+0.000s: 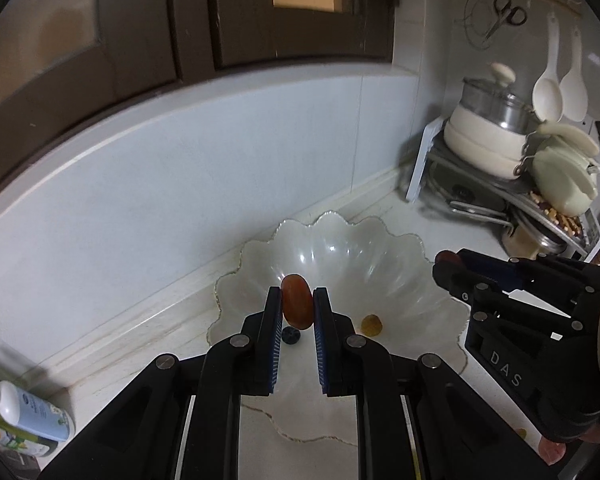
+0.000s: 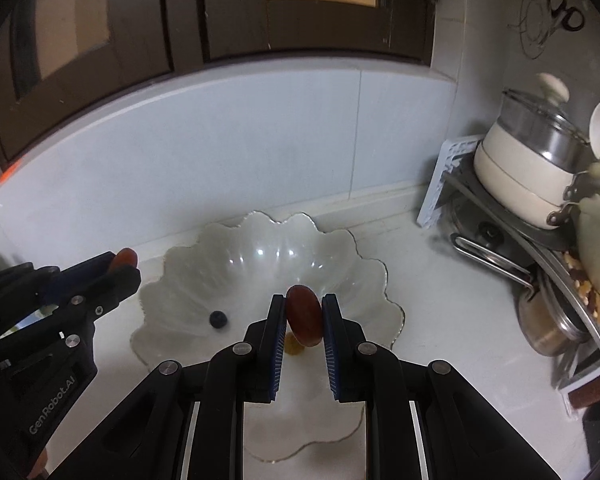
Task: Organize fruits
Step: 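Carry the red-brown oval fruit in the left tool over the white bowl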
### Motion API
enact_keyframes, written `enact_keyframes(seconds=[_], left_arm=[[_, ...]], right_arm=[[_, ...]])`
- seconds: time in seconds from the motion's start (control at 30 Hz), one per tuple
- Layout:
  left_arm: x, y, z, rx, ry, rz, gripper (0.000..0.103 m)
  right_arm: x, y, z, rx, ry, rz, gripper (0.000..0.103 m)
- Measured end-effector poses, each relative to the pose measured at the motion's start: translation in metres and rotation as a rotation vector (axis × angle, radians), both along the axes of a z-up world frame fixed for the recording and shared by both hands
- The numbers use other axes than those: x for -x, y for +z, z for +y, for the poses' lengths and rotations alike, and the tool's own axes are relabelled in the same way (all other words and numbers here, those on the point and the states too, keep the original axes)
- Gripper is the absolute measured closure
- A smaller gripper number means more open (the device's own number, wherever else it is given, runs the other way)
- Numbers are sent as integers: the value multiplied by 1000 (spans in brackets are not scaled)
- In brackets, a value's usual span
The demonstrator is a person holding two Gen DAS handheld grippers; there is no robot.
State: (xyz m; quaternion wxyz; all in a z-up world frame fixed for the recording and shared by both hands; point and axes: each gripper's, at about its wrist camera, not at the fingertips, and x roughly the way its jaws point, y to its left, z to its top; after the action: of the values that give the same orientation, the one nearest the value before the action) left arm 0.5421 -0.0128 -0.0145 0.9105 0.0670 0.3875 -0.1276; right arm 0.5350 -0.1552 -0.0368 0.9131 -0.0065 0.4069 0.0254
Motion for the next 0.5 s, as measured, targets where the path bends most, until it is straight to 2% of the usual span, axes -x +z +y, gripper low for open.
enact_keyframes(seconds=[0.13,0.5], left_arm=[[-22,-10,-5,-15,-11,52,87],[-67,-43,-17,-82,-31,128,87]], right_arm=[[-19,-10,-2,-2,-10,46,84],[-57,-44,-8,-2,-27,181,84]])
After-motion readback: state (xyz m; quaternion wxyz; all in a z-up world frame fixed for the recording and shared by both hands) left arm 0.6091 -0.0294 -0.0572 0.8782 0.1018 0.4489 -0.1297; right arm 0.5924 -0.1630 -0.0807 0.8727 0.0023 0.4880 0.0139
